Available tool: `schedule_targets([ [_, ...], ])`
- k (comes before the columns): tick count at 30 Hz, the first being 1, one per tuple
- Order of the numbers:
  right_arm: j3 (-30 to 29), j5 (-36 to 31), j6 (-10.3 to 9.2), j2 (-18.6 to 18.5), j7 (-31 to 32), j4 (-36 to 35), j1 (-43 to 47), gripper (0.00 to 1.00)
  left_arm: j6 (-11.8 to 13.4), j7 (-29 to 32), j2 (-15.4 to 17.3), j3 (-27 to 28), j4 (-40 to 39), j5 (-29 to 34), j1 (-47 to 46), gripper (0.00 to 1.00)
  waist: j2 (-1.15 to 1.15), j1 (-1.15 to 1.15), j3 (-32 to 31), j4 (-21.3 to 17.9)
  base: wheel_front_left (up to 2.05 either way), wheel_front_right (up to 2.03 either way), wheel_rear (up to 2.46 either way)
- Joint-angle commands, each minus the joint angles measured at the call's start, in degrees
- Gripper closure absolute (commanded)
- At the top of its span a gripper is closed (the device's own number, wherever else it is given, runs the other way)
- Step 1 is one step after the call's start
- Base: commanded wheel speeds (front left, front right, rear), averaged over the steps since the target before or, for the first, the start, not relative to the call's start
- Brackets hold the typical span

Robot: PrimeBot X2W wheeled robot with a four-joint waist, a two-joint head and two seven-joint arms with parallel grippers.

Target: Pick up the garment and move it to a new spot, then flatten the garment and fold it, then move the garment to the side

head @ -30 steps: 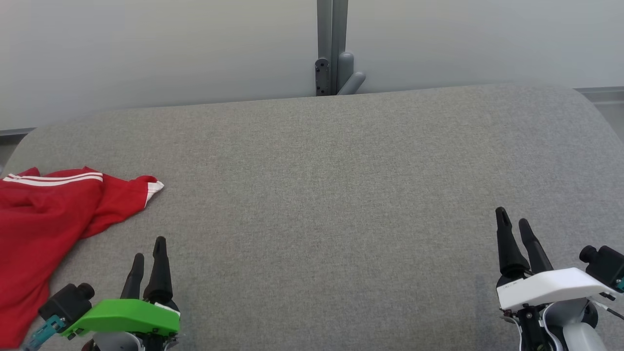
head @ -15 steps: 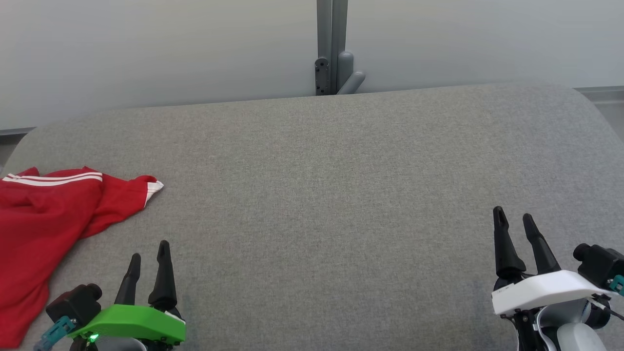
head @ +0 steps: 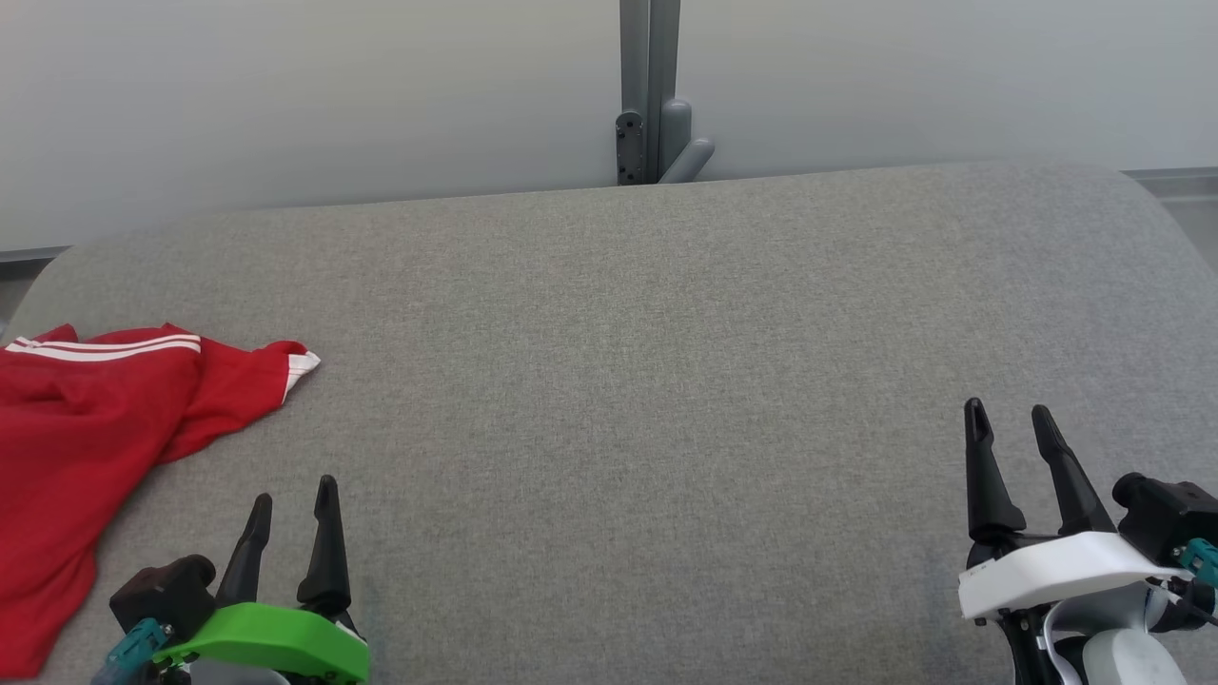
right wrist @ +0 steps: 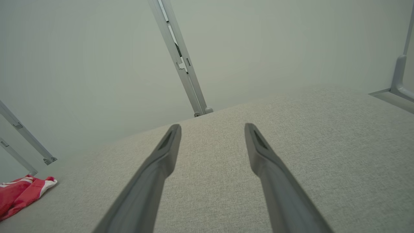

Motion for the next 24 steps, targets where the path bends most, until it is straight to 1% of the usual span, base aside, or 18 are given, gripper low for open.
schedule_targets([
  [1,-0.27,-1.68,0.03,-0.39,-0.61,-0.79,0.13,0.00,-0.29,-0.63,0.47,0.09,-0.15,2.03,0.29,0.00,0.00,0.00,0.01,0.01,0.00,0.00,0.00],
  [11,-1.01,-6.12,0.03,-0.42,-2.10,-0.85,0.68,0.00,-0.63,-2.13,0.07,0.55,0.52,8.03,0.38,0.00,0.00,0.00,0.02,0.23,0.00,0.00,0.00],
  [24,-1.62,-9.75,0.03,-0.45,-3.80,0.32,1.00,0.00,-1.04,-3.63,-0.30,1.59,0.72,14.17,0.94,0.00,0.00,0.00,-0.01,0.41,0.00,0.00,0.00],
])
